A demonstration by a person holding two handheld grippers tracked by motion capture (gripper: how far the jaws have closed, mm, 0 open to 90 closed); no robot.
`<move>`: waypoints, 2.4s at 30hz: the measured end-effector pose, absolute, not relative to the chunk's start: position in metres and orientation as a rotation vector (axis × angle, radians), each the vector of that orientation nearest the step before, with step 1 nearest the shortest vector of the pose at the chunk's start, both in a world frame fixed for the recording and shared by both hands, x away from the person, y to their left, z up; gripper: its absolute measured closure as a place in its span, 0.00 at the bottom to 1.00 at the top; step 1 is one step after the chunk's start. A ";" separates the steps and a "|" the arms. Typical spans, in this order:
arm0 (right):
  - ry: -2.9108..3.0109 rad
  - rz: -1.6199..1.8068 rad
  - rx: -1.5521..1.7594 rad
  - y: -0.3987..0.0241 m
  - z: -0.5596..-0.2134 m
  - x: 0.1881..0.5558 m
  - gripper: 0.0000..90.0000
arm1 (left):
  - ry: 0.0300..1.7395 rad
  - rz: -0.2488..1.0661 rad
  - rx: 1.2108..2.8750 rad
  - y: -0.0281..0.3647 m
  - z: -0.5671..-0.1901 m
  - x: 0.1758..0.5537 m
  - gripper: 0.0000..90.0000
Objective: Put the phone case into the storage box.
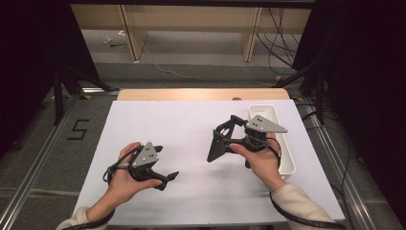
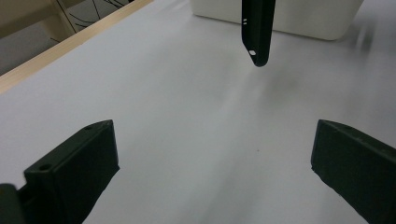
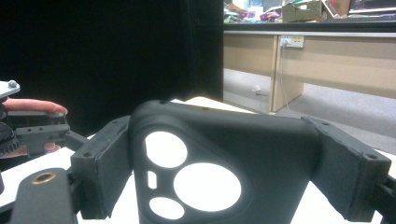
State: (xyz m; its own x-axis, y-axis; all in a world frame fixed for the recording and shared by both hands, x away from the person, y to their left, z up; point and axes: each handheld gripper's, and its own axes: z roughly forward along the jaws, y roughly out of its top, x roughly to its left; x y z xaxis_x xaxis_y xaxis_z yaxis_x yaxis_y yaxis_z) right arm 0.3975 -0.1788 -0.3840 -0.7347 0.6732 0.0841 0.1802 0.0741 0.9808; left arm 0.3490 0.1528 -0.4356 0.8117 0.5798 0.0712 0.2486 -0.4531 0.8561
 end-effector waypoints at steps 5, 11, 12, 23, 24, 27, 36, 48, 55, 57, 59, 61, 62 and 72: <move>1.960 1.702 0.845 -0.180 -0.383 0.398 0.17 | 0.617 0.442 2.050 0.153 -0.436 0.349 0.00; 1.954 1.699 0.844 -0.182 -0.381 0.398 0.17 | 0.621 0.444 2.048 0.154 -0.437 0.350 0.00; 1.947 1.704 0.843 -0.182 -0.381 0.398 0.17 | 0.621 0.444 2.047 0.154 -0.437 0.350 0.00; 1.912 1.709 0.854 -0.188 -0.377 0.399 0.17 | 0.627 0.444 2.041 0.154 -0.438 0.351 0.01; 1.908 1.713 0.852 -0.188 -0.376 0.399 0.17 | 0.626 0.445 2.042 0.154 -0.438 0.351 0.01; 1.898 1.710 0.852 -0.190 -0.374 0.399 0.17 | 0.627 0.448 2.041 0.154 -0.438 0.351 0.01; 1.873 1.714 0.864 -0.196 -0.369 0.400 0.17 | 0.628 0.448 2.039 0.154 -0.438 0.351 0.01; 1.847 1.710 0.875 -0.203 -0.364 0.402 0.17 | 0.631 0.447 2.036 0.154 -0.439 0.352 0.01; 1.823 1.714 0.877 -0.208 -0.361 0.403 0.17 | 0.631 0.447 2.035 0.154 -0.439 0.352 0.01; 1.820 1.713 0.884 -0.210 -0.360 0.403 0.17 | 0.631 0.447 2.034 0.154 -0.439 0.352 0.01; 1.814 1.713 0.890 -0.211 -0.359 0.404 0.17 | 0.632 0.446 2.034 0.154 -0.439 0.352 0.01; 1.806 1.713 0.891 -0.213 -0.358 0.404 0.17 | 0.634 0.447 2.033 0.154 -0.439 0.352 0.01; 1.803 1.712 0.894 -0.214 -0.358 0.404 0.17 | 0.634 0.447 2.032 0.154 -0.439 0.352 0.01; 1.773 1.709 0.897 -0.221 -0.353 0.405 0.17 | 0.632 0.448 2.032 0.154 -0.439 0.352 0.01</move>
